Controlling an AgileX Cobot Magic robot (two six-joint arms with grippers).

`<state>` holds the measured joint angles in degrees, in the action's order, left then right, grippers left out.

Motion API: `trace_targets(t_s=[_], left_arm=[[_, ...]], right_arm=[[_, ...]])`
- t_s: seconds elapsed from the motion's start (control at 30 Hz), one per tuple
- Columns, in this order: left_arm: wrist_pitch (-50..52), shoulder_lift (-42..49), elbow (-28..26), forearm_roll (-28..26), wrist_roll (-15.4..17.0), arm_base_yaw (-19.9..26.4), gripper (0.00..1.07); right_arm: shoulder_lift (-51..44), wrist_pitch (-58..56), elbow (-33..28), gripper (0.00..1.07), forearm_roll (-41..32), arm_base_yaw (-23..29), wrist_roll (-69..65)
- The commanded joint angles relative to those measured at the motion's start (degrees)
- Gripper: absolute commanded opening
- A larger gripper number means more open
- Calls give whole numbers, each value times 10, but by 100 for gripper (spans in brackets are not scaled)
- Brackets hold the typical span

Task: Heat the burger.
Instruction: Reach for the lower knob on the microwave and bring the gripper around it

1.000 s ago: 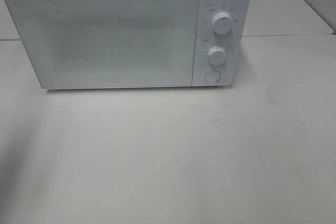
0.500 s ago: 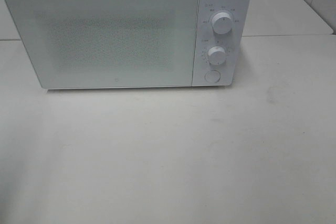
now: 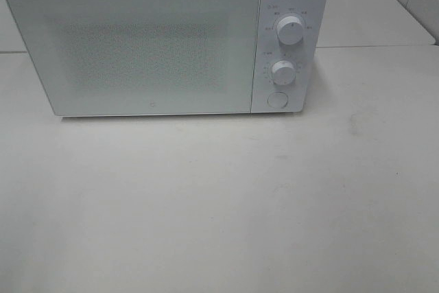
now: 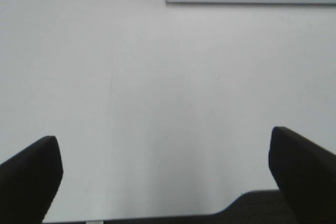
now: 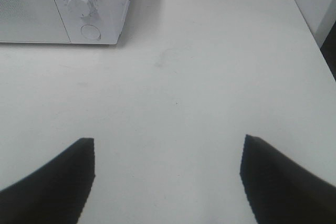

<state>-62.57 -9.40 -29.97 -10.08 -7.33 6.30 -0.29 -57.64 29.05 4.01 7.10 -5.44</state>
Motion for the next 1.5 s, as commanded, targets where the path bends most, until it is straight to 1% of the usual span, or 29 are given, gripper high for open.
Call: trace_targets(t_s=[0.03, 0.07, 0.1, 0.17, 0.23, 1.5], left_arm=[[10, 49, 2, 6, 17, 2, 100], [10, 72, 2, 17, 32, 2, 100], [10, 72, 2, 17, 32, 2, 100], [11, 97, 3, 28, 46, 2, 100], [11, 105, 3, 30, 48, 2, 100], [11, 111, 3, 29, 47, 2, 100]], right_arm=[[-17, 7, -3, 75, -1, -3, 7], [-17, 7, -3, 75, -1, -3, 7], [-17, 7, -3, 75, -1, -3, 7], [-17, 7, -3, 75, -1, -3, 7], [-17, 7, -3, 75, -1, -3, 7], [-17, 7, -3, 75, -1, -3, 7]])
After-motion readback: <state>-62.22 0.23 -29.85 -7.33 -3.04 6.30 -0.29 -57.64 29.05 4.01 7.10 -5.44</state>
